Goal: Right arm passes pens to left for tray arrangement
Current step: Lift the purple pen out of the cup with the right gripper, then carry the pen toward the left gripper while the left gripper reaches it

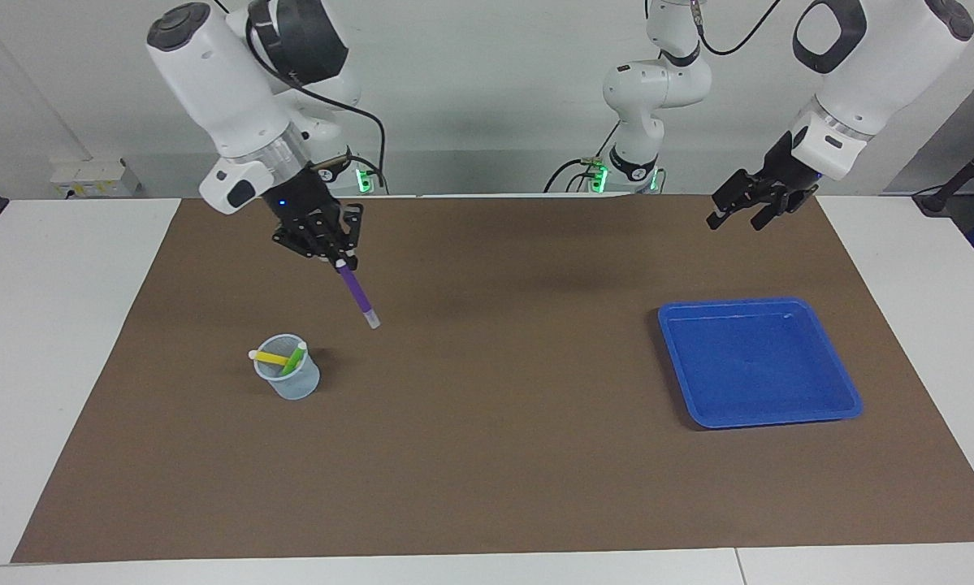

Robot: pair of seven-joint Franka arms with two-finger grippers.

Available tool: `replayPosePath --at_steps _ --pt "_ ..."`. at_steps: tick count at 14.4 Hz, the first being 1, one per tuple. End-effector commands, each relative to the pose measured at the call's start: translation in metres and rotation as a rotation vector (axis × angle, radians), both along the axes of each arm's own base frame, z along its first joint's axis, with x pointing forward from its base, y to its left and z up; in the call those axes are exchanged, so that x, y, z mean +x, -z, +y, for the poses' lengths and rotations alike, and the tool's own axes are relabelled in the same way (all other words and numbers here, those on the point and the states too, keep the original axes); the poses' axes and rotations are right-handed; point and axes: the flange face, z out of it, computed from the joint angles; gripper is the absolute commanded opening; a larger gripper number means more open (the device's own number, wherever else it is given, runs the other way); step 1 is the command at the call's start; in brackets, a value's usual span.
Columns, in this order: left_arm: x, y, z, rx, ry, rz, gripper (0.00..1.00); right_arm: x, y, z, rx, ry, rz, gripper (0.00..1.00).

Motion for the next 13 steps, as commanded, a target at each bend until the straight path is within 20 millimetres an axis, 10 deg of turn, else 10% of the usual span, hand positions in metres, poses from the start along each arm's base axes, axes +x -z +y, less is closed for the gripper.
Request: replayPosePath --at_steps 1,13 --pt "-0.009 0.004 -0.014 -0.072 -0.162 0.049 0.95 0.0 0.003 0.026 0.132 0.118 0.054 0.0" --pt "0.038 0.018 -0.086 -0.372 -0.613 0.117 0.92 -0.021 0.055 0.185 0.423 0.395 0.138 0.0"
